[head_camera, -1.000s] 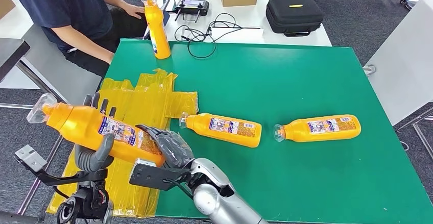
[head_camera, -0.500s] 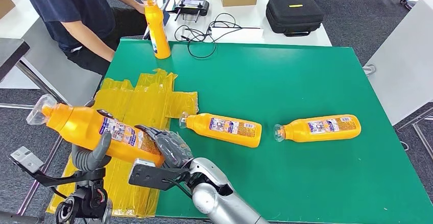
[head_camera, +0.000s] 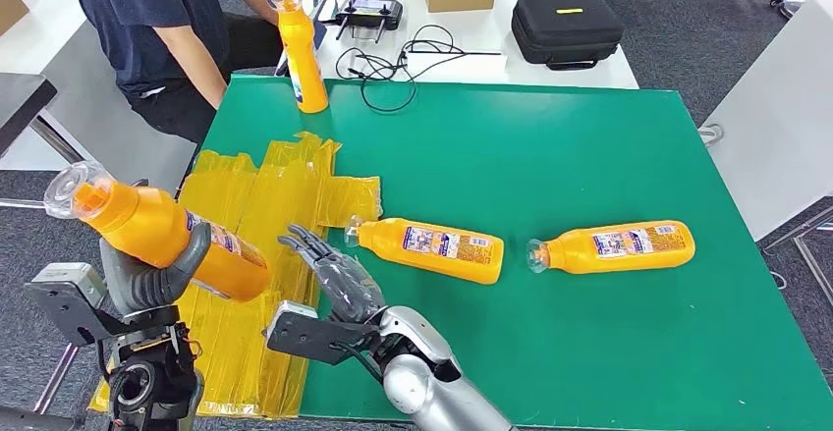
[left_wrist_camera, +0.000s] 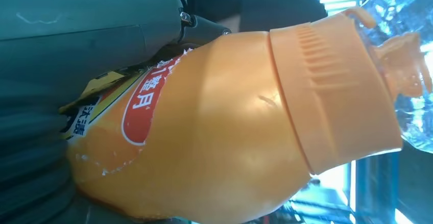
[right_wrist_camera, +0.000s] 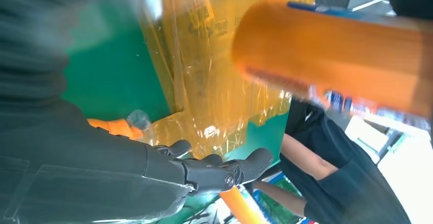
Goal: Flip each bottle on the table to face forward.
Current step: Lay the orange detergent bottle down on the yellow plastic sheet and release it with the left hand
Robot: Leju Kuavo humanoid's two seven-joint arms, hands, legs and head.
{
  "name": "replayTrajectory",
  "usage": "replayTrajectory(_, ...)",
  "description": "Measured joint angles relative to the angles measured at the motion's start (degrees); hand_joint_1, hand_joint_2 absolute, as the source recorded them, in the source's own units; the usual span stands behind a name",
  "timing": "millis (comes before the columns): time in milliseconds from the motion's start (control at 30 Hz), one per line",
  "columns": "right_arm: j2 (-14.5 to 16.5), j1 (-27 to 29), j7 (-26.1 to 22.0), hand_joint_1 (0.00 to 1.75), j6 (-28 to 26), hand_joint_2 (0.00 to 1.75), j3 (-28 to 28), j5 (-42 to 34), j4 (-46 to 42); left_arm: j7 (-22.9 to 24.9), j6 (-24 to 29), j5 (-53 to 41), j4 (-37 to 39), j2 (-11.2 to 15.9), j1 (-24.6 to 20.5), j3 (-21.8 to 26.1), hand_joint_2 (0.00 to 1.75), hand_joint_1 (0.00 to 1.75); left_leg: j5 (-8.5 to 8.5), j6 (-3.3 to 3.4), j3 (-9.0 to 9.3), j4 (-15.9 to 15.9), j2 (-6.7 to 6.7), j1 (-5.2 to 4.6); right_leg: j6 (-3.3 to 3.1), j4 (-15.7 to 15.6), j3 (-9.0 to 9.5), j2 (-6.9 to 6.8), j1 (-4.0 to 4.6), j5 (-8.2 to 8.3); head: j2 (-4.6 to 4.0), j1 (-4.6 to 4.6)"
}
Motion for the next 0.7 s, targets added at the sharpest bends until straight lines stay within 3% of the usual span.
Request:
replayTrajectory(300, -5.0, 10.5, 2.2, 0.0, 2.8, 0.0, -3.3, -0.3, -19.3, 0.6, 19.2, -24.5, 1.9, 1.5, 0.3, 3.1, 1.75, 1.75, -0.03, -0.01, -0.02, 0.0, 0.0, -0.01, 0.0, 0.0, -0.01, 0.0, -0.01, -0.01, 0.0, -0.01)
replayTrajectory(533, -9.7, 15.9, 0.2, 0.0, 3.8, 0.0, -6.1, -0.7, -32.9, 1.5, 24.2, -38.0, 3.6, 1.9, 3.9, 3.7, 1.75, 1.75, -0.04, -0.02, -0.02, 0.0, 0.01, -0.02, 0.0, 0.0, -0.03, 0.02, -0.02, -0.01, 0.0, -0.01)
replayTrajectory(700, -12.0, 17.2, -1.2, 0.0, 3.8, 0.0, -7.5, -1.4, -38.9, 2.9, 22.5, -41.9, 5.1, 1.8, 5.9, 3.4, 1.75, 1.75, -0.04, -0.02, -0.01, 0.0, 0.04, -0.02, 0.0, 0.0, -0.03, 0.02, -0.01, 0.0, 0.0, -0.01)
